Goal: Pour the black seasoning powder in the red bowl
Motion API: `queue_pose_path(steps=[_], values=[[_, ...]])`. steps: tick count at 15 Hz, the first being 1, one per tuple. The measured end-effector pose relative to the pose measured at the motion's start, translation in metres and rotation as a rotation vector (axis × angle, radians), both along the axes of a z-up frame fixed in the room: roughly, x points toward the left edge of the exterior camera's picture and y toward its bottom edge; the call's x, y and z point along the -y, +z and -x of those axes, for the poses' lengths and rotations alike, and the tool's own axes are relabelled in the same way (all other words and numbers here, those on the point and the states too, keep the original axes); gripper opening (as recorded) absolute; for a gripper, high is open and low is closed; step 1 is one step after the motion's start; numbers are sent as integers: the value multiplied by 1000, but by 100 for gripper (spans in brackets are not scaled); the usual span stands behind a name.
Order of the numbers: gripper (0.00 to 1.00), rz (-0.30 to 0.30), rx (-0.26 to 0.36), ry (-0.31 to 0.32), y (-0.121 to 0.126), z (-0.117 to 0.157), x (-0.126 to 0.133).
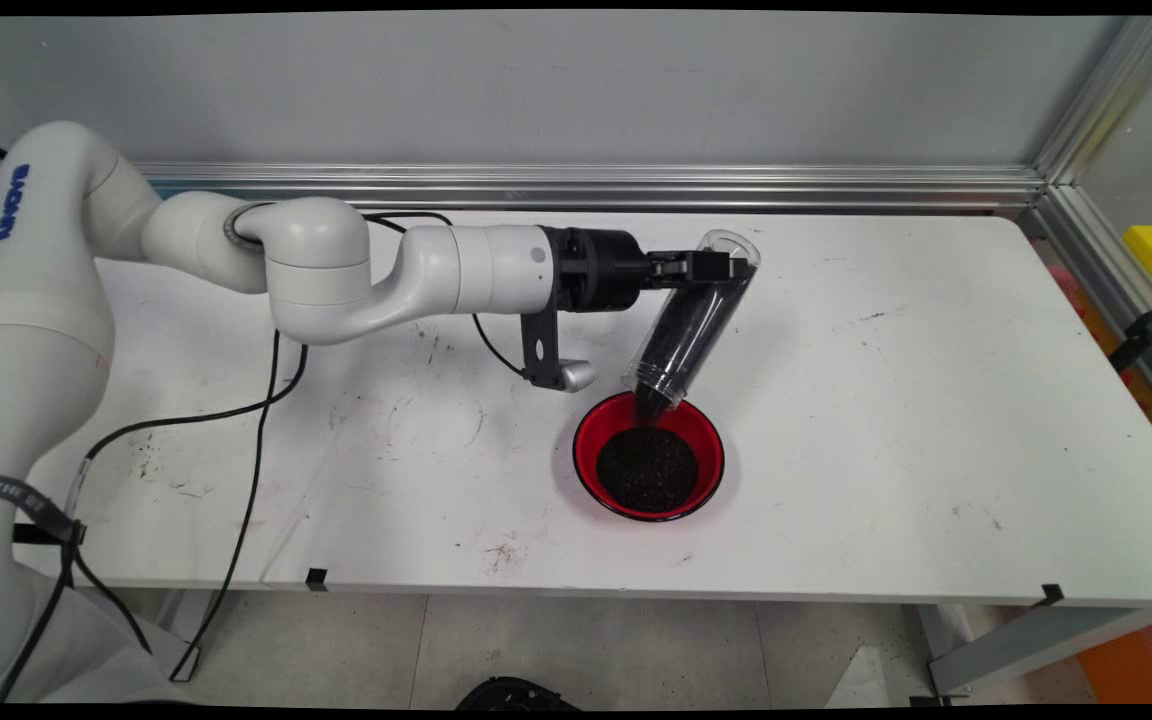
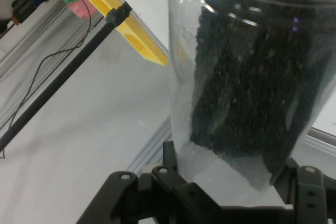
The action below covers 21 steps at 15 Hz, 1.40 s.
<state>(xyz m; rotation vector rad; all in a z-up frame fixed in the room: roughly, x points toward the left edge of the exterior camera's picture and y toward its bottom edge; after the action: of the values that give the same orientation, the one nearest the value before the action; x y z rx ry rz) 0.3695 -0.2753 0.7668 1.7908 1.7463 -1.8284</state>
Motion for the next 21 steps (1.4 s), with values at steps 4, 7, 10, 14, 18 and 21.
queue_pose_path(steps=[4,7,10,14,18,21], values=[[0,8,-1,-12,-2,3,-3],[0,11,-1,-17,-4,5,-4],[0,13,0,-20,-5,6,-6],[0,11,0,-21,-6,7,-7],[0,6,0,-19,-8,8,-9],[0,1,-1,-17,-8,9,-10]])
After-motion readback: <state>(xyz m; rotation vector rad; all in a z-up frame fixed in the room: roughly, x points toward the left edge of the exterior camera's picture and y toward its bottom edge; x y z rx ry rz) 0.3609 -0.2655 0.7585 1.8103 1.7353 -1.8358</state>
